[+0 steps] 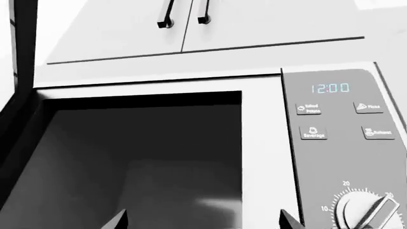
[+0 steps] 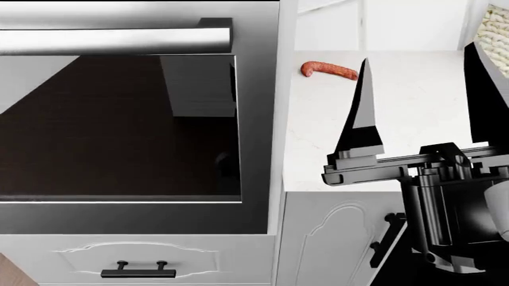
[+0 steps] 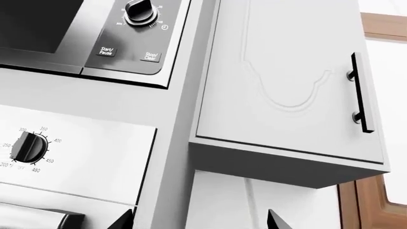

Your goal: Open the microwave door

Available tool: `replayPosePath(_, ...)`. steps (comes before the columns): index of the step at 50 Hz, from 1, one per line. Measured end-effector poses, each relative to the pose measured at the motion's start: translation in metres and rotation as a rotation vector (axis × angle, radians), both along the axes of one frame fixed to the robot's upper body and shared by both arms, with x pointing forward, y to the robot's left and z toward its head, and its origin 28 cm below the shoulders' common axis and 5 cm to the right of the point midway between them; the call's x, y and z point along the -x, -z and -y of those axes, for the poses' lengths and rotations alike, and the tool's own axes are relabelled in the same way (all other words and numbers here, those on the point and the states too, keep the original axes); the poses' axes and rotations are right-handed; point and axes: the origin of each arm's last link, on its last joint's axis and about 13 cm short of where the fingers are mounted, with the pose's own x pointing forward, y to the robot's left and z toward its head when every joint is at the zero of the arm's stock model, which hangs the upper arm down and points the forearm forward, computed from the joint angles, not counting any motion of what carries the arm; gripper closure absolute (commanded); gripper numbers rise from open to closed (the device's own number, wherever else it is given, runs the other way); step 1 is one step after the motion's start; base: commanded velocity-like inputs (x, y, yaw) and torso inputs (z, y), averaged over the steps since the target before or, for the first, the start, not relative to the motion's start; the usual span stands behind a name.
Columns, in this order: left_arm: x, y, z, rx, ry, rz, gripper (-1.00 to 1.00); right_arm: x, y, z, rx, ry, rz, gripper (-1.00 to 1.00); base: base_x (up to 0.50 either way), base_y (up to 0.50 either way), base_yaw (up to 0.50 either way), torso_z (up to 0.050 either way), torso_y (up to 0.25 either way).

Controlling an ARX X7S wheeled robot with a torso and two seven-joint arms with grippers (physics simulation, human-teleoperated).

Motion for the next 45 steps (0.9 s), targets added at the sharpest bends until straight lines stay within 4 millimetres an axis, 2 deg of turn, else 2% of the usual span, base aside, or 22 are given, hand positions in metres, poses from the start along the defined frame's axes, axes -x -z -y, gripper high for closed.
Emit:
replayPosePath(10, -0.016, -0.012, -0.024, 0.051, -0.169, 0.000, -1.00, -0.001, 0.000, 0.000, 0.002, -0.003, 0.000, -1.00, 0.00, 0.00, 0.00, 0.000, 0.000)
replayPosePath(22, -0.024, -0.018, -0.056, 0.083, -0.348, -0.022, -1.00, -0.001, 0.000, 0.000, 0.000, -0.006, 0.002, -1.00, 0.00, 0.00, 0.00, 0.000, 0.000)
replayPosePath(45, -0.021, -0.006, -0.128, 0.160, -0.636, -0.120, -1.00, 0.001, -0.002, 0.000, 0.005, -0.005, 0.006, -1.00, 0.00, 0.00, 0.00, 0.000, 0.000)
